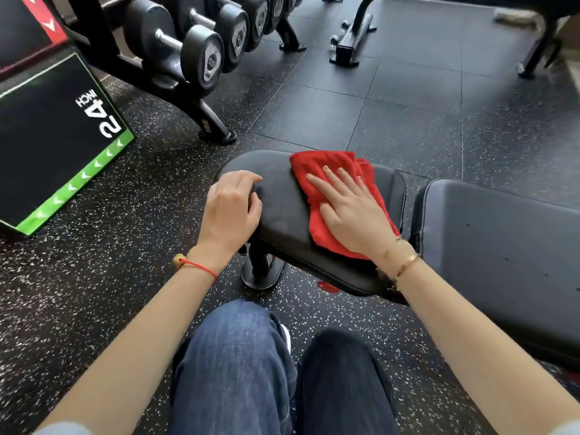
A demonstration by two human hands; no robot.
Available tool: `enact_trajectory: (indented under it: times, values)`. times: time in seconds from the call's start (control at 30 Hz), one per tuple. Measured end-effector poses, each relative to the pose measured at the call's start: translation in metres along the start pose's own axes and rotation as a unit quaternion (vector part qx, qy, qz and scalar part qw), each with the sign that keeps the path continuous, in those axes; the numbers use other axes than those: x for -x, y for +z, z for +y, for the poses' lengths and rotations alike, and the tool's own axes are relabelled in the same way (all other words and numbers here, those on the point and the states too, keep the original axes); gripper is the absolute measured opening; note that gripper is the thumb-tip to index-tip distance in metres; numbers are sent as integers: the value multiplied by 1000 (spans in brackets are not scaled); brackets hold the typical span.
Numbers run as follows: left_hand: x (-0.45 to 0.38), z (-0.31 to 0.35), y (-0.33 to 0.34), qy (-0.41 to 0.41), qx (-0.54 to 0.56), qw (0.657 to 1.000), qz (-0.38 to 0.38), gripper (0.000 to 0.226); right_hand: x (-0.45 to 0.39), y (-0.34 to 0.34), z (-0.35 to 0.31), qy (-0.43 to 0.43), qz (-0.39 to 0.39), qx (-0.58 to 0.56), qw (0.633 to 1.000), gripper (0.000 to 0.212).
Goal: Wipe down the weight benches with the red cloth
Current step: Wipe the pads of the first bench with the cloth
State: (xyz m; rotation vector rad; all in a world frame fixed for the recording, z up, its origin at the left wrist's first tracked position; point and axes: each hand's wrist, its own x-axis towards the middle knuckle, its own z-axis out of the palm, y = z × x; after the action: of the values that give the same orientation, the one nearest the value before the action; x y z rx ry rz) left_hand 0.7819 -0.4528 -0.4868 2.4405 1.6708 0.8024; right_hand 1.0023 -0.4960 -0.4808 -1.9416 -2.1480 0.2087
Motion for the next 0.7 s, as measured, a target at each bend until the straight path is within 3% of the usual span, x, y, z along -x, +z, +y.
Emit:
enact_trajectory:
  times: [0.13, 0.4, 0.53, 0.7]
  values:
    - [-9, 16, 8, 19, 7, 1000, -12, 32, -33, -8, 18, 94, 7, 25, 995, 57]
    - [-22, 51, 25, 17, 41, 999, -28, 30, 60, -4, -3, 12, 8, 13, 1000, 59]
    - [-20, 65, 33, 31, 37, 998, -40, 29, 60, -7, 8, 34, 11, 1, 999, 58]
    - [-15, 77, 39, 37, 29, 998, -32, 30, 7, -14, 33, 128, 32, -1, 991, 55]
